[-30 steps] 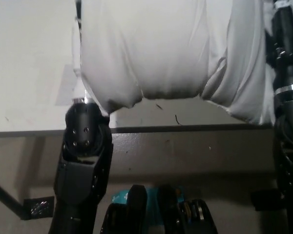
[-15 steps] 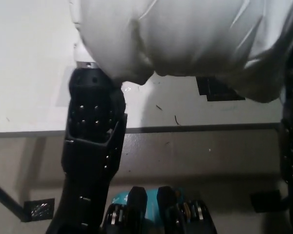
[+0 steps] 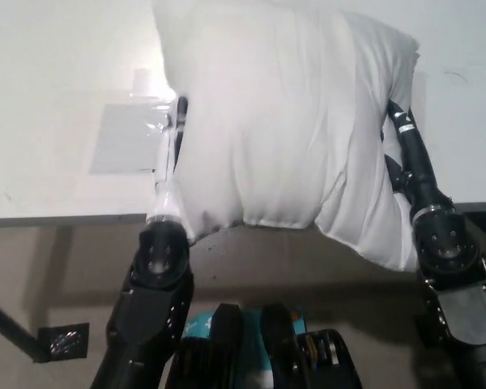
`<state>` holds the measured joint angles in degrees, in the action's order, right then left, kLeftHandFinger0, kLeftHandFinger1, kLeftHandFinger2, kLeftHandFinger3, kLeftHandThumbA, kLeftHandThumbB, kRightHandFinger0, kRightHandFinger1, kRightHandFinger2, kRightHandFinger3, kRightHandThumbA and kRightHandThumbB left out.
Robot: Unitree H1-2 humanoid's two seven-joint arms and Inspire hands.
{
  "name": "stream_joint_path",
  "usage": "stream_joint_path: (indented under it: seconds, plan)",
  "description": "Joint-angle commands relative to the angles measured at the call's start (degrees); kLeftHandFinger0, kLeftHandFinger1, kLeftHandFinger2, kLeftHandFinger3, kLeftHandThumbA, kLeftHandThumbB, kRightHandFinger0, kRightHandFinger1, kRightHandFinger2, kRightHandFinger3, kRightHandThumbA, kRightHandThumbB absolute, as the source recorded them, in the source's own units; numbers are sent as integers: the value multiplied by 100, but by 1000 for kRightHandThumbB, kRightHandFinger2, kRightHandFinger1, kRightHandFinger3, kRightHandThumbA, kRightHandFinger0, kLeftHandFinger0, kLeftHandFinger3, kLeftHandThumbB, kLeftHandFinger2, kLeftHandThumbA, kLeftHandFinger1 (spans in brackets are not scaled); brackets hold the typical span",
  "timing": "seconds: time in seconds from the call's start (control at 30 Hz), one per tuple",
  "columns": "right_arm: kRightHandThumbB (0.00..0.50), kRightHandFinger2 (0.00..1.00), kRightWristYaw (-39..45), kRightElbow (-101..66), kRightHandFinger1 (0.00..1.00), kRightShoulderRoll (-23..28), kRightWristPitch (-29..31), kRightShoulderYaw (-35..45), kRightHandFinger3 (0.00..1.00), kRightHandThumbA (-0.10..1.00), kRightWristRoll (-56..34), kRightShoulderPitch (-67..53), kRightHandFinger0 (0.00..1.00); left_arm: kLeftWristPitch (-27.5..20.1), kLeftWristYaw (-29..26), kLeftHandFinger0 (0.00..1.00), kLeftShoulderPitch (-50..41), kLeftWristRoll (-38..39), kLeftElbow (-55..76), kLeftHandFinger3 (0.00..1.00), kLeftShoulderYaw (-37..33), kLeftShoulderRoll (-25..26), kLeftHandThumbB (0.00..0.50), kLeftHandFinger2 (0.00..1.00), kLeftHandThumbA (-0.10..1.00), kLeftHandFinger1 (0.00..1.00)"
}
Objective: The robot uses both hands to lift the pillow and then drops it on the table
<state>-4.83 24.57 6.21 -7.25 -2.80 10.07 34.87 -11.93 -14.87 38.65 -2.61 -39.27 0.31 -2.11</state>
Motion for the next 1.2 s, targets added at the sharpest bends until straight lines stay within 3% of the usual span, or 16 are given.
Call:
stream_joint_path:
  seconds: [0.0,0.07,0.1,0.17,0.4,0.57,0.67,0.7,0.8,0.93,1.0,1.07,1.17]
  plan:
    - [245,1000,359,140,1000,-48,873,-240,1000,1000,-101,185,1000,-841,250,1000,289,-27,-84,1000,-108,-24,244,1000,1000,1000]
    - [245,1000,353,188,1000,-20,922,-256,1000,1000,-74,215,1000,-907,237,1000,308,-10,-171,1000,-94,-11,243,1000,1000,1000]
    - [309,1000,398,91,1000,73,789,-399,1000,1000,115,232,1000,-940,242,1000,295,-12,-170,1000,-94,13,237,1000,1000,1000]
    - [347,1000,462,-106,1000,175,505,-591,1000,1000,347,247,1000,-811,197,1000,252,-151,-100,1000,-165,54,262,1000,1000,1000]
    - [326,1000,521,-889,1000,627,-85,-892,1000,1000,752,495,1000,-533,66,1000,306,-478,154,1000,-325,184,236,1000,1000,1000]
    - [347,1000,609,-1856,1000,1192,-339,-779,1000,1000,969,281,1000,-542,166,1000,164,-675,884,1000,-345,668,143,1000,1000,1000]
    - [337,1000,702,-2491,1000,1706,-484,-492,1000,1000,924,-69,1000,-505,227,1000,-121,-885,1763,1000,-295,1208,90,1000,1000,1000]
    - [324,1000,749,-2586,1000,1805,-560,-444,1000,1000,906,-137,1000,-414,246,1000,-197,-1027,1969,1000,-314,1352,109,1000,1000,1000]
    - [323,1000,898,-3055,1000,2088,-728,-351,1000,1000,937,-521,1000,-214,282,1000,-525,-1353,2745,1000,-261,1765,100,1000,1000,1000]
    - [308,1000,810,-3536,1000,2290,-501,-186,1000,1000,1000,-1024,1000,-185,161,1000,-1055,-1350,3588,1000,-45,1868,171,1000,1000,1000]
    - [305,1000,813,-3787,1000,2366,-522,-118,1000,1000,1047,-1213,1000,-322,149,1000,-1250,-1238,3778,1000,51,1847,170,1000,1000,1000]
    - [286,1000,742,-4353,1000,2462,-505,60,1000,1000,1203,-1667,1000,-872,-18,1000,-1660,-1302,4072,1000,216,1832,113,1000,1000,1000]
    - [295,1000,487,-4948,1000,2351,-117,395,1000,1000,1128,-2451,1000,-1133,50,1000,-2423,-852,4547,1000,336,1625,150,1000,1000,1000]
